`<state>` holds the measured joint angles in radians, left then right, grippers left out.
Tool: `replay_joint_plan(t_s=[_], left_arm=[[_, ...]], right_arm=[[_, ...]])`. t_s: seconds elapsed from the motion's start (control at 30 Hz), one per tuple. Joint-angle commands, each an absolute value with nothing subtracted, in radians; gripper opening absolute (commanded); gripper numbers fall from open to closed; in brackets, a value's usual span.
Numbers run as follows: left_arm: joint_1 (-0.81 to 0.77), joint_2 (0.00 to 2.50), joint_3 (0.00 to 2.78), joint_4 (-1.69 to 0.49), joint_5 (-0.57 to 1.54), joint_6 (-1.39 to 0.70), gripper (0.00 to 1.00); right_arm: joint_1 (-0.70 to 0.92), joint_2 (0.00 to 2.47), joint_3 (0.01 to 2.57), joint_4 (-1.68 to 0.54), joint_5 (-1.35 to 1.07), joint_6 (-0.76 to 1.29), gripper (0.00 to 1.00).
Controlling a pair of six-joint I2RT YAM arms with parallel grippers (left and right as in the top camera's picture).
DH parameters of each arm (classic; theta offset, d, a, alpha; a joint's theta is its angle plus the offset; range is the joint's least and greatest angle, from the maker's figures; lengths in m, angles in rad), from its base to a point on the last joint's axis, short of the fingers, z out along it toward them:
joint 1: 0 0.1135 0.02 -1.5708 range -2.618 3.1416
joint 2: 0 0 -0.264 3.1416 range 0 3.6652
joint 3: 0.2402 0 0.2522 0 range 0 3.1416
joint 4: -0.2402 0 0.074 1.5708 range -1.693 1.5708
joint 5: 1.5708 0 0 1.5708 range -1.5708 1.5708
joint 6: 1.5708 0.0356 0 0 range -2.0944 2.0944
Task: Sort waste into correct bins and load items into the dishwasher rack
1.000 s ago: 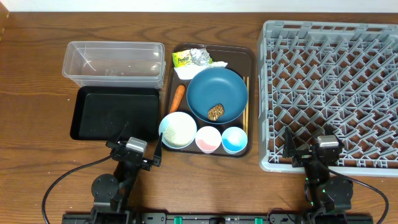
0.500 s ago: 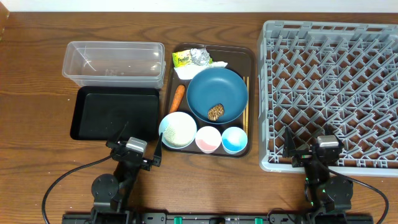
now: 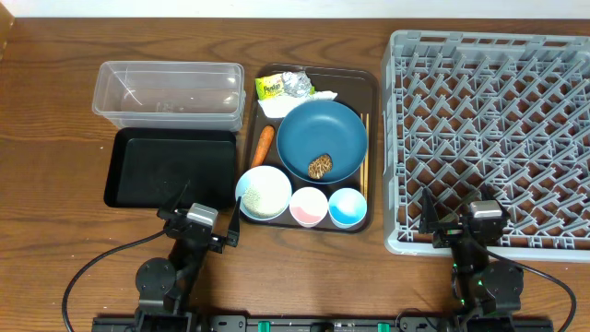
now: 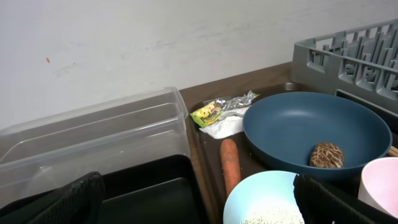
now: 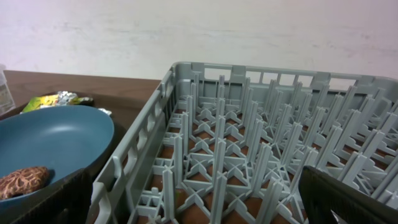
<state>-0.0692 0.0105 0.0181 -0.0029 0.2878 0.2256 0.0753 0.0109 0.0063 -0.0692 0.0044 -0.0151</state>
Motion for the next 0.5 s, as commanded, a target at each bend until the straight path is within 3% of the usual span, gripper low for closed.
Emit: replay_joint_plan(t_s=[0.0, 0.47], left_arm=[[-0.072, 0.004, 0.004, -0.04, 0.303, 0.235, 0.98], [-0.07, 0.006, 0.004, -0.044, 0.303, 0.224, 0.98]], right_arm=[[0.066, 0.007, 0.006, -0.073, 0.011, -0.016, 0.99], [0.066, 0.007, 0.006, -0.073, 0.011, -0.016, 0.99]])
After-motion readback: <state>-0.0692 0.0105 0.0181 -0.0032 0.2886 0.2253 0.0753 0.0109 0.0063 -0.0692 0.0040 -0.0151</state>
